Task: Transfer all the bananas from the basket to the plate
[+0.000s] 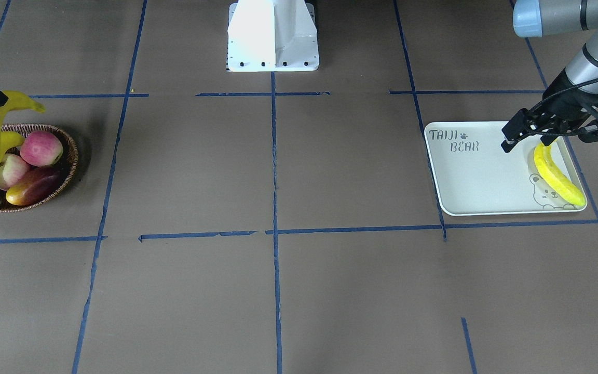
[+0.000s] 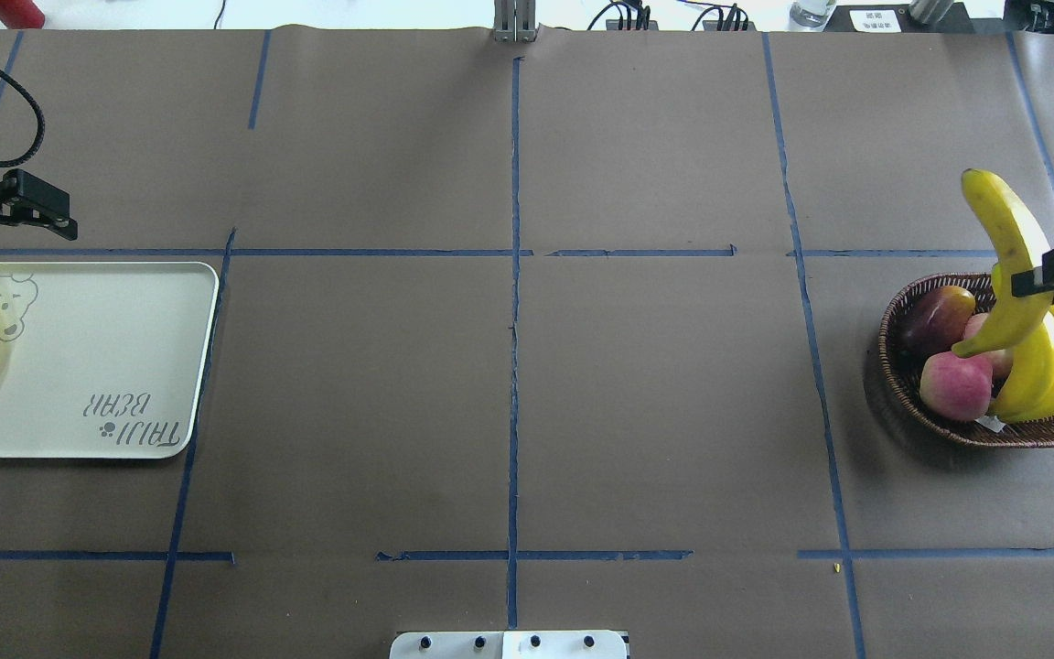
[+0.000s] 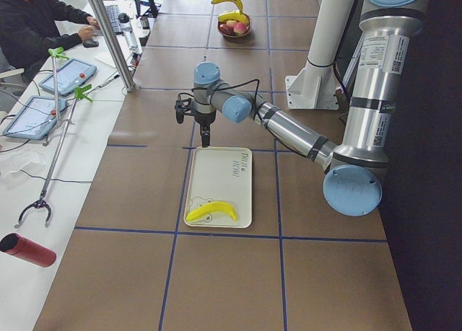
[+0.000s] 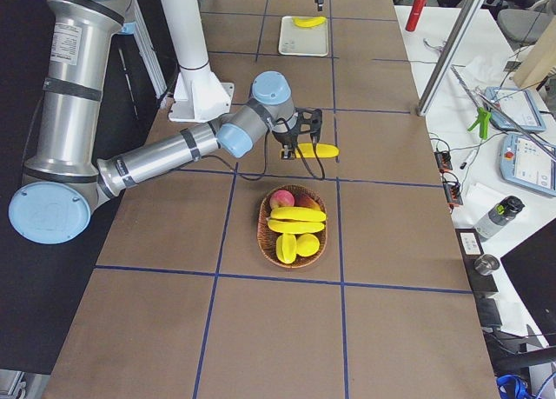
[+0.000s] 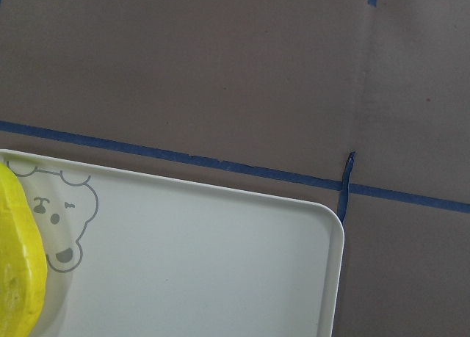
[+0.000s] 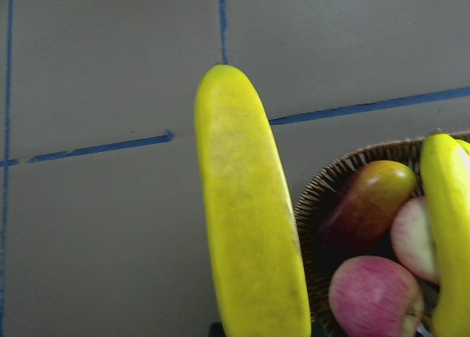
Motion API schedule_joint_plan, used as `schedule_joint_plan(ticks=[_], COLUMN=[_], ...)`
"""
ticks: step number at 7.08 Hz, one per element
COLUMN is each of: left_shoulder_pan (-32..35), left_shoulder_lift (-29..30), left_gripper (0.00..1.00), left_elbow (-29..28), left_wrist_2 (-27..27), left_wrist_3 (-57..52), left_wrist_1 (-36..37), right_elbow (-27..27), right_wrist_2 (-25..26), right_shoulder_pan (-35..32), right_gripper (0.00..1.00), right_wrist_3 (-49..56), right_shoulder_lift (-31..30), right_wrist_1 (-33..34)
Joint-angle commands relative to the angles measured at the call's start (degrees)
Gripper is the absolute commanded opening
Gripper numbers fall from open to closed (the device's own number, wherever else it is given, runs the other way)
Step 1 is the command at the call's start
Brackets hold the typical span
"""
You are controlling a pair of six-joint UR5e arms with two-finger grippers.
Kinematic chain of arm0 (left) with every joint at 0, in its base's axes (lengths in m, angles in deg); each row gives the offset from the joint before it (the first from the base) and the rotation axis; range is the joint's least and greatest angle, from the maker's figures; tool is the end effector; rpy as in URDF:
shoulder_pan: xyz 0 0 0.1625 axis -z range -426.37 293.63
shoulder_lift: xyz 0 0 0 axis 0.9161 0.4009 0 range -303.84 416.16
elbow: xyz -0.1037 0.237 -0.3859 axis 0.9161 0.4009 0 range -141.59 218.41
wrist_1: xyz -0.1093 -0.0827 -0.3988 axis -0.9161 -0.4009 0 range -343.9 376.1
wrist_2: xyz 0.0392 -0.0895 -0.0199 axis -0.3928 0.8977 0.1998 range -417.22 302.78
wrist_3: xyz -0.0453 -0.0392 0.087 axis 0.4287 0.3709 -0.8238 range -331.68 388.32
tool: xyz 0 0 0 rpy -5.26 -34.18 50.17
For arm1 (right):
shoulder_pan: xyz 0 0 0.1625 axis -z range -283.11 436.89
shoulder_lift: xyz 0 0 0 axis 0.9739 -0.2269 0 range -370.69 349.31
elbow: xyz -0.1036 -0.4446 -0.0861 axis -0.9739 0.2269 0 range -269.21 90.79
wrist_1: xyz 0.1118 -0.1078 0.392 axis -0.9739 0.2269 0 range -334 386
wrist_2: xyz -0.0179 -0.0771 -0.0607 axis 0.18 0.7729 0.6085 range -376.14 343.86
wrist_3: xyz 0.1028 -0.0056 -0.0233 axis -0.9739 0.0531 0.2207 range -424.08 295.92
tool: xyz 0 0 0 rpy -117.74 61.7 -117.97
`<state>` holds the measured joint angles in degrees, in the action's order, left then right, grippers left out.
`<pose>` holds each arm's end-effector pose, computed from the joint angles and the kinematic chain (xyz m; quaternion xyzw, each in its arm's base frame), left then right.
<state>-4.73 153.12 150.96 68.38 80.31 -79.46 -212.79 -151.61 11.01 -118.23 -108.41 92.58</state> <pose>0.1912 -0.5053 0.4397 0.0311 0.4077 -0.0957 0.9075 -0.1180 -0.4059 0.4211 0.0766 -0.5152 0.0616 0.8514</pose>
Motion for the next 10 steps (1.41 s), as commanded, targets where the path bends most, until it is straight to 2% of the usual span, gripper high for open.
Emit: schedule_joint_plan(ticks=[1, 2, 3, 5, 6, 8, 10], left_shoulder_pan=[-8.5, -10.7, -13.3, -14.0, -14.1, -15.1, -17.1], left_shoulder_lift=[7.1, 13.0, 14.7, 15.0, 15.5, 20.9, 23.7], left_gripper=[1.00, 1.00, 1.00, 1.00, 1.00, 1.00, 1.00], left_elbow=[-0.3, -0.9, -1.5, -4.8, -5.7, -6.7, -7.3], left_wrist_2=[-0.1, -0.1, -0.3, -0.3, -0.4, -0.5, -0.5], left_wrist_3=[8.7, 17.6, 27.3, 42.1, 46.4, 52.6, 53.3], left_wrist_1=[-0.3, -2.9, -12.3, -33.1, -38.3, -38.6, -38.6], right_elbow=[4.1, 4.3, 4.3, 4.0, 3.9, 2.5, 3.0], right_wrist_2=[-0.4, -0.1, 1.4, 12.0, 17.8, 21.6, 26.7], right_shoulder_pan=[7.3, 10.7, 13.8, 22.3, 27.4, 32.6, 37.6], right_gripper=[0.01, 0.01, 0.01, 0.01, 0.02, 0.02, 0.02], right_wrist_3=[-3.3, -9.4, -17.5, -25.4, -26.4, -27.6, -27.5], right_shoulder_lift=[12.2, 18.0, 24.0, 31.0, 33.4, 33.9, 33.9], right_wrist_1=[-0.8, -0.8, -0.9, -1.0, -1.0, -1.1, -3.4])
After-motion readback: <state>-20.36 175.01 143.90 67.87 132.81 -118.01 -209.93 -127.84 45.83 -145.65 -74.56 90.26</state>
